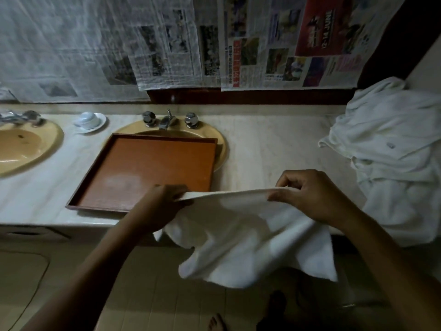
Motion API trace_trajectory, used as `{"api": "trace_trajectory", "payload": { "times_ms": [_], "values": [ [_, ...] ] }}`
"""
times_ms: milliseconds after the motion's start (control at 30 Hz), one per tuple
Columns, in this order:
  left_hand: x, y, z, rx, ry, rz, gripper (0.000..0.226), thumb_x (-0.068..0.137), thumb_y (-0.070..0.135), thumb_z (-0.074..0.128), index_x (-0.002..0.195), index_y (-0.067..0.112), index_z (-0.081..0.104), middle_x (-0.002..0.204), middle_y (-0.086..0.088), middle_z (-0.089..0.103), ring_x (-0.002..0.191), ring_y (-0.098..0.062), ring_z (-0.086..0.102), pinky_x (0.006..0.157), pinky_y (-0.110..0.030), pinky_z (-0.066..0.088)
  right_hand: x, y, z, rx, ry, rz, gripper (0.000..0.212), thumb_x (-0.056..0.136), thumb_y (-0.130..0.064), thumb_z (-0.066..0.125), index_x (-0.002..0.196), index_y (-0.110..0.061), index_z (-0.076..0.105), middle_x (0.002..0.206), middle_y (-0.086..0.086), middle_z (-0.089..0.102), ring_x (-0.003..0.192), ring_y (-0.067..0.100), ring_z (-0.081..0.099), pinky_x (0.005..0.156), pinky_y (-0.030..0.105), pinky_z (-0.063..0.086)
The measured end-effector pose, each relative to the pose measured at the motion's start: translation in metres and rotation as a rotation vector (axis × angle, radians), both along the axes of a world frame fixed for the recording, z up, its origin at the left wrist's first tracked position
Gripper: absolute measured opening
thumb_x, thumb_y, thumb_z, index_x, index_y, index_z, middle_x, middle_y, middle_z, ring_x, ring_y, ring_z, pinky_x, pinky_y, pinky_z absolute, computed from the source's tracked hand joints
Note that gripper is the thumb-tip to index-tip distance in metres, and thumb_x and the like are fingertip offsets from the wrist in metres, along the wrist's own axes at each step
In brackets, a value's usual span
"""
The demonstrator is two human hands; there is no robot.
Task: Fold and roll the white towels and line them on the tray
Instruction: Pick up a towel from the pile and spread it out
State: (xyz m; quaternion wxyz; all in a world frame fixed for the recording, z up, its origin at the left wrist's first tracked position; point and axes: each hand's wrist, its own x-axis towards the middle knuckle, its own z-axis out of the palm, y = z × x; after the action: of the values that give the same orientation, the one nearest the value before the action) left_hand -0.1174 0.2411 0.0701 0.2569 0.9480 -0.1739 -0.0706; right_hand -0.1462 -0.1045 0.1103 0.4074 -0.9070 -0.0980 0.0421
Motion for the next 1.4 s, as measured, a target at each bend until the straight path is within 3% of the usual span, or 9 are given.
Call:
{"api": "trace_trajectory", "payload": {
  "times_ms": [133,267,500,700,933,1000,1133,1300,1400],
  "values": [
    [0.0,0.022,0.019,-0.052,-0.107,-0.008,0.012,0.095,0.014,0.07,0.096,0.023,0.078,0.084,0.013,0.07,0.074,0.007,0.063,0.065,-0.006,0.044,-0.004,-0.007,0.009,-0.256,0.137,0.056,0.024,0.068,-0.046,0.091,0.08,-0.035,0.074,0.065,-0.015,0.065,0.061,0.002,0.059,0.056,0.016,0.041],
    [0.004,0.03,0.031,-0.165,-0.166,0.045,0.013,0.096,0.016,0.069,0.095,0.024,0.079,0.085,0.012,0.072,0.08,0.01,0.064,0.066,-0.006,0.043,0.006,-0.026,-0.004,-0.607,0.192,0.079,0.032,0.079,-0.041,0.085,0.062,-0.03,0.059,0.067,-0.006,0.062,0.065,0.009,0.06,0.057,0.024,0.04],
    [0.016,0.042,0.02,-0.16,-0.207,0.069,0.023,0.097,0.009,0.067,0.093,0.03,0.075,0.084,0.012,0.073,0.077,-0.001,0.067,0.064,-0.022,0.05,0.001,-0.08,-0.026,-0.606,0.175,-0.192,0.02,0.096,-0.035,0.069,0.08,-0.025,0.062,0.075,-0.006,0.06,0.076,0.017,0.06,0.067,0.033,0.045],
    [0.018,0.054,0.016,-0.113,-0.159,0.107,0.017,0.097,0.011,0.067,0.1,0.024,0.077,0.09,0.004,0.075,0.079,-0.005,0.067,0.064,-0.025,0.048,-0.015,-0.109,-0.028,-0.368,0.096,-0.354,0.027,0.095,-0.036,0.069,0.073,-0.023,0.062,0.072,0.001,0.067,0.077,0.022,0.064,0.076,0.041,0.048],
    [0.021,0.056,0.026,-0.248,-0.209,0.281,0.01,0.093,0.017,0.073,0.085,0.013,0.078,0.063,0.001,0.068,0.048,-0.011,0.062,0.045,-0.014,0.045,-0.027,-0.108,0.004,-0.049,0.089,-0.4,0.017,0.095,-0.029,0.07,0.08,-0.024,0.074,0.065,-0.018,0.069,0.063,-0.001,0.063,0.058,0.022,0.044],
    [0.026,0.054,0.02,-0.233,-0.192,0.278,0.009,0.096,0.013,0.069,0.092,0.013,0.077,0.072,-0.002,0.071,0.056,-0.012,0.067,0.05,-0.013,0.047,-0.03,-0.101,0.014,0.092,0.076,-0.419,0.018,0.097,-0.032,0.065,0.085,-0.023,0.074,0.073,-0.012,0.073,0.07,0.005,0.066,0.059,0.018,0.049],
    [0.032,0.035,0.006,-0.187,-0.215,0.31,0.029,0.093,0.005,0.07,0.12,0.013,0.069,0.109,-0.01,0.074,0.09,-0.019,0.069,0.066,-0.022,0.048,-0.03,-0.079,0.03,0.54,0.135,-0.551,0.024,0.094,-0.038,0.067,0.093,-0.016,0.078,0.1,0.009,0.077,0.09,0.022,0.073,0.081,0.033,0.056],
    [-0.029,-0.067,0.024,-0.426,-0.053,-0.076,0.05,0.085,0.027,0.081,0.126,0.036,0.054,0.112,0.014,0.064,0.103,-0.004,0.065,0.08,-0.024,0.058,-0.02,-0.012,0.038,0.878,0.268,-0.486,0.012,0.09,-0.024,0.071,0.091,-0.013,0.075,0.087,0.005,0.071,0.072,0.013,0.067,0.057,0.025,0.054],
    [-0.059,-0.123,0.029,-0.626,0.045,-0.167,0.061,0.085,0.038,0.08,0.137,0.033,0.048,0.124,0.014,0.062,0.112,-0.001,0.062,0.09,-0.024,0.057,-0.019,0.034,0.045,0.888,0.329,-0.325,0.018,0.098,-0.017,0.062,0.103,-0.003,0.071,0.099,0.014,0.074,0.092,0.026,0.073,0.077,0.038,0.059]
  ]
}}
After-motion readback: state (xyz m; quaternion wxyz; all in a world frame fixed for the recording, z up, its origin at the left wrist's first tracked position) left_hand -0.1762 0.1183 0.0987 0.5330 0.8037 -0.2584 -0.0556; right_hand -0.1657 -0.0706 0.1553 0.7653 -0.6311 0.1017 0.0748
